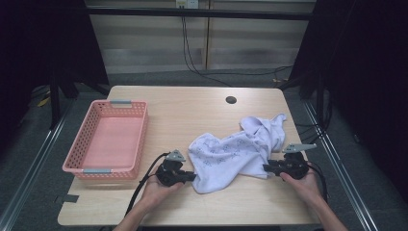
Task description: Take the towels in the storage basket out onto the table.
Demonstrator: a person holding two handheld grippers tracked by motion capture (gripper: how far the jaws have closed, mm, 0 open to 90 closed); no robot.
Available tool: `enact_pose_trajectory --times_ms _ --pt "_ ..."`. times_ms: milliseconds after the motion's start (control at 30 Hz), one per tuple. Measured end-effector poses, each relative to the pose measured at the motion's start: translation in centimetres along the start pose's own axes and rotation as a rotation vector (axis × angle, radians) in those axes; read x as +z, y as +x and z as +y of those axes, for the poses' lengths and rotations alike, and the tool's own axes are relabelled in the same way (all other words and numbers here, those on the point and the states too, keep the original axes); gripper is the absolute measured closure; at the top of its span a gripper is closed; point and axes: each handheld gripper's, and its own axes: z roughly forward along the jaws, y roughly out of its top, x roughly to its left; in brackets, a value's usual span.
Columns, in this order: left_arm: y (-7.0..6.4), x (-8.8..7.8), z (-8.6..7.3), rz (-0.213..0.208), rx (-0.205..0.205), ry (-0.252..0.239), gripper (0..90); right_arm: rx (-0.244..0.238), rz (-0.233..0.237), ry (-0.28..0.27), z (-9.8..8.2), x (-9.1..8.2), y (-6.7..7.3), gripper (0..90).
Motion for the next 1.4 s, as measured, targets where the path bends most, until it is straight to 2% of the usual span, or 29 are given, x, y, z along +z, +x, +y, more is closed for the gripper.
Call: enact_pose_trajectory --times_ms 33,100,133,167,200,233,267,300,433,467,500,533,567,633,733,833,867,900,967,1000,1033,1067,1100,1167,1233,1267,1300,1367,1400 --pt "0.4 -1.2 0.2 -0.007 -0.028 -0.063 86.6 0.007 0.009 -0.021 0.2 -0.4 0.1 87.0" --pt "0.7 -2.6 0.5 -0.010 -0.045 -0.125 86.7 0.021 0.021 -0.073 0.5 -1.3 -0.1 87.8" --pt "0.7 -2.6 0.5 -0.010 -0.045 -0.125 86.7 0.021 0.021 -0.073 0.5 -1.3 -0.1 87.8" --pt "0.8 -3.3 0.6 -0.009 -0.049 -0.149 86.7 0.025 0.022 -0.099 0.8 -1.8 -0.1 88.1" --pt "1.1 -4.8 1.0 -0.005 -0.059 -0.200 86.7 0.039 0.031 -0.167 1.5 -3.1 -0.5 88.3" --pt "1.1 -4.8 1.0 -0.005 -0.059 -0.200 86.7 0.039 0.031 -0.167 1.5 -3.1 -0.5 88.3" --pt "1.3 -5.5 1.2 -0.022 -0.076 -0.235 86.7 0.039 0.030 -0.182 1.7 -3.4 -0.6 88.3" --pt "1.7 -6.9 1.8 -0.027 -0.097 -0.290 86.7 0.052 0.027 -0.226 2.5 -4.5 -0.8 88.4" --pt "2.0 -9.2 3.5 -0.001 -0.092 -0.350 86.7 0.042 0.027 -0.312 4.6 -6.3 -0.9 88.5" --pt "2.0 -9.2 3.5 -0.001 -0.092 -0.350 86.7 0.042 0.027 -0.312 4.6 -6.3 -0.9 88.5" --pt "2.0 -10.0 4.1 0.015 -0.079 -0.373 86.7 0.028 0.026 -0.361 6.3 -7.5 -0.6 88.5" --pt "2.0 -10.5 4.5 0.016 -0.080 -0.393 86.7 0.028 0.026 -0.361 6.3 -7.5 -0.6 88.5" --pt "2.0 -11.9 5.6 0.036 -0.073 -0.439 86.7 0.010 0.021 -0.401 8.0 -8.7 -0.2 88.6" --pt "2.1 -12.6 6.1 0.037 -0.071 -0.460 86.7 0.002 0.019 -0.420 8.6 -9.2 -0.1 88.6" --pt "2.5 -14.6 7.9 0.049 -0.073 -0.531 86.8 -0.005 0.018 -0.506 11.5 -11.3 0.3 88.6" --pt "2.7 -15.4 8.8 0.056 -0.081 -0.556 86.8 -0.019 0.013 -0.536 13.5 -12.2 0.5 88.7" --pt "2.8 -15.7 9.2 0.054 -0.079 -0.562 86.8 -0.019 0.013 -0.536 13.5 -12.2 0.5 88.7" --pt "2.8 -16.3 10.1 0.065 -0.074 -0.572 86.7 -0.016 0.023 -0.560 15.1 -12.8 0.3 88.7" --pt "2.8 -16.7 10.7 0.077 -0.069 -0.571 86.7 -0.015 0.016 -0.575 16.4 -13.2 0.2 88.8" --pt "2.7 -17.1 11.2 0.089 -0.052 -0.580 86.8 -0.018 0.012 -0.583 17.1 -13.4 0.1 88.8" --pt "2.5 -18.1 12.3 0.102 -0.040 -0.596 86.8 -0.021 0.006 -0.593 17.9 -13.7 0.2 88.8" --pt "2.5 -18.1 12.3 0.102 -0.040 -0.596 86.7 -0.021 0.006 -0.593 17.9 -13.7 0.2 88.8" --pt "2.3 -19.0 13.1 0.126 -0.026 -0.610 86.7 -0.035 -0.002 -0.624 19.6 -14.6 0.4 88.8" --pt "1.9 -20.7 14.4 0.138 -0.013 -0.651 86.8 -0.039 -0.005 -0.638 20.2 -15.1 0.5 88.9" --pt "1.2 -22.4 15.4 0.148 0.016 -0.688 86.7 -0.064 -0.012 -0.702 22.6 -17.7 1.3 88.9" --pt "0.6 -23.4 16.0 0.151 0.031 -0.713 86.7 -0.064 -0.012 -0.702 22.6 -17.7 1.3 88.9" --pt "-0.2 -24.6 16.6 0.169 0.056 -0.733 86.8 -0.090 -0.010 -0.754 23.9 -20.0 2.4 88.9" --pt "-1.5 -26.0 17.2 0.166 0.090 -0.766 86.8 -0.123 -0.021 -0.782 24.4 -21.5 3.4 88.9" --pt "-2.3 -26.6 17.3 0.174 0.107 -0.777 86.8 -0.123 -0.021 -0.782 24.4 -21.5 3.4 88.9"
